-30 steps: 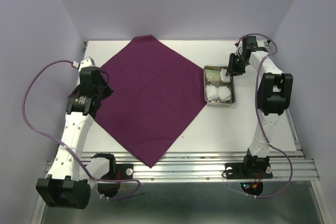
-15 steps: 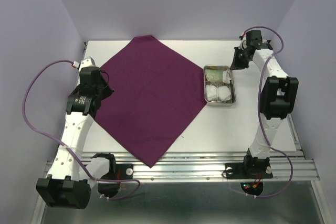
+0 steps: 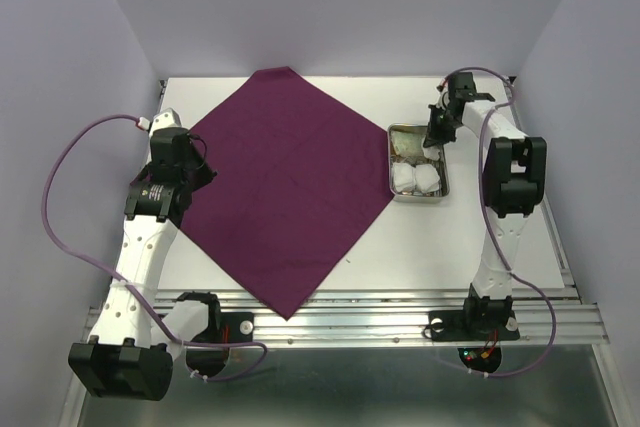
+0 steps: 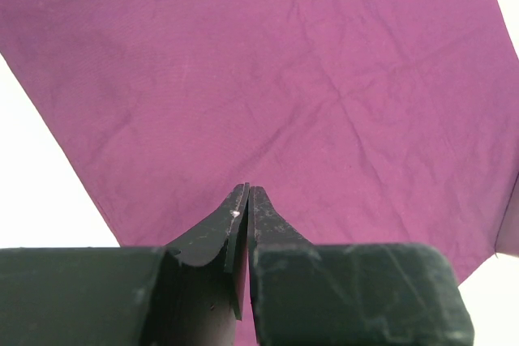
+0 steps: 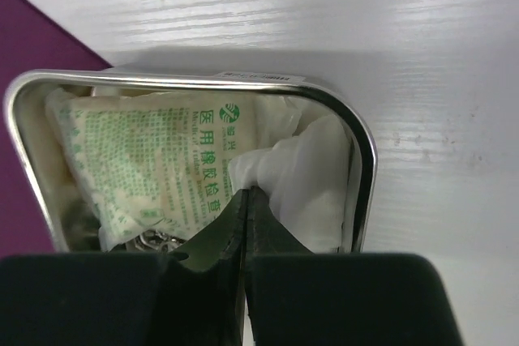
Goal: Prepare the surgical pack
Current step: Place the medical item in the container.
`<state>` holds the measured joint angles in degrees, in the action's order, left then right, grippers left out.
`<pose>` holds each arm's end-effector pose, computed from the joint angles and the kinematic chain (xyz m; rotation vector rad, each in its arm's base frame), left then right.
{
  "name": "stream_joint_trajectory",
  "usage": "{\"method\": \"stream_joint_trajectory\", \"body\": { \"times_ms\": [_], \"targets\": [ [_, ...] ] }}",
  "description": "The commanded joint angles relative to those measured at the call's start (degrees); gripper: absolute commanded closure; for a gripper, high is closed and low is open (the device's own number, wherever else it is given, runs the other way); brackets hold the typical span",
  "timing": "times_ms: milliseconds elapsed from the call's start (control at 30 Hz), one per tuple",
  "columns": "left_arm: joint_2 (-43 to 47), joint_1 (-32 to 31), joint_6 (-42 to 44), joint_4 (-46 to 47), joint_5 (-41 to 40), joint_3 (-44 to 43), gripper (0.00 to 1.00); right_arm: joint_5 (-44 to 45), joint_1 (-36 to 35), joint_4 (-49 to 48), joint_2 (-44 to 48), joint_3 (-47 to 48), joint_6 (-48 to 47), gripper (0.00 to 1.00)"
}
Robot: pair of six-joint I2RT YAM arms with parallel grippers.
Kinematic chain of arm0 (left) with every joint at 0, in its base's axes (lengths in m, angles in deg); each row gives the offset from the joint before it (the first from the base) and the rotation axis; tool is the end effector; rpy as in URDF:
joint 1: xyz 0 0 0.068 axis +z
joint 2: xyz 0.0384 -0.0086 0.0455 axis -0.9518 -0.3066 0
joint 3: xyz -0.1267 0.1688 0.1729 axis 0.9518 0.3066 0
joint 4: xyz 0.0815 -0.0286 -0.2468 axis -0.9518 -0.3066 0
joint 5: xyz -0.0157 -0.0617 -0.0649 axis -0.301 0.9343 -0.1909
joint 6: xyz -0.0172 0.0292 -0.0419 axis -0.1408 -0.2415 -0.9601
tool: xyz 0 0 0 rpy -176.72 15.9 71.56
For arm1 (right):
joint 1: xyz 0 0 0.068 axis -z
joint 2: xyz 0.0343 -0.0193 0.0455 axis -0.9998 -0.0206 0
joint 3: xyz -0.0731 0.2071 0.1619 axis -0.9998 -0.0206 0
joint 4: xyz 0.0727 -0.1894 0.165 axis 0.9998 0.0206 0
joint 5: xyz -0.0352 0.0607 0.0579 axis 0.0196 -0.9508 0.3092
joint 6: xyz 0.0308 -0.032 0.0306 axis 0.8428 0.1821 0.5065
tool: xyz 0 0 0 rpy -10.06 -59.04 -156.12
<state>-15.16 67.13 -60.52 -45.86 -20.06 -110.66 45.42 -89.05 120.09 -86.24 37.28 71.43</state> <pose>0.2082 -0.0133 0.3547 -0.4440 2.0344 -0.1730 0.4703 0.0094 0.2014 0.1146 2.6330 0.3367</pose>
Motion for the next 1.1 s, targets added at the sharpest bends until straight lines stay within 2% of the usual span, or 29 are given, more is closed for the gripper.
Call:
{"method": "stream_joint_trajectory", "body": {
  "times_ms": [0, 267, 367, 400, 433, 500, 567, 633, 733, 867, 1067],
  "targets": [
    [1.67, 0.45, -0.03, 0.60, -0.38, -1.78, 0.85, 0.36, -0.39, -1.72, -1.17, 1.69, 0.63, 0.99],
    [1.32, 0.45, -0.12, 1.04, -0.12, -1.51, 0.85, -2.01, -0.91, -0.92, 4.44, 3.89, 1.06, 0.98],
    [1.32, 0.45, -0.12, 1.22, -0.03, -1.25, 0.85, -2.45, -0.91, -1.27, 6.90, 3.72, 1.59, 0.91],
    [1.32, 0.45, -0.12, 1.22, -0.03, -1.08, 0.85, -2.36, -0.91, -1.28, 8.13, 3.72, 1.68, 0.86],
    [1.32, 0.45, -0.12, 1.22, -0.03, -0.99, 0.85, -2.10, -0.91, -1.19, 8.75, 3.72, 1.86, 0.86],
    [1.32, 0.45, -0.03, 1.31, -0.03, -0.81, 0.85, -0.88, -0.91, -1.01, 10.16, 3.19, 1.95, 0.77],
    [1.32, 0.45, -0.03, 1.31, -0.03, -0.63, 0.85, 0.71, -0.91, -1.01, 11.13, 2.23, 1.95, 0.76],
    [1.32, 0.45, 0.05, 1.22, 0.06, -0.63, 0.85, 5.79, -0.91, -0.93, 12.45, -0.32, 2.12, 0.75],
    [1.58, 0.45, 0.14, 1.13, -0.21, -0.37, 0.85, 11.85, -0.91, -1.19, 13.94, -5.40, 2.47, 0.68],
    [1.76, 0.45, 0.32, 1.13, -0.38, -0.11, 0.85, 15.47, -0.91, -2.33, 15.70, -12.00, 2.74, 0.57],
    [1.32, 0.45, -0.03, 1.48, -0.65, 0.33, 0.85, 17.24, -0.91, -4.88, 17.46, -17.81, 3.09, 0.55]
  ]
}}
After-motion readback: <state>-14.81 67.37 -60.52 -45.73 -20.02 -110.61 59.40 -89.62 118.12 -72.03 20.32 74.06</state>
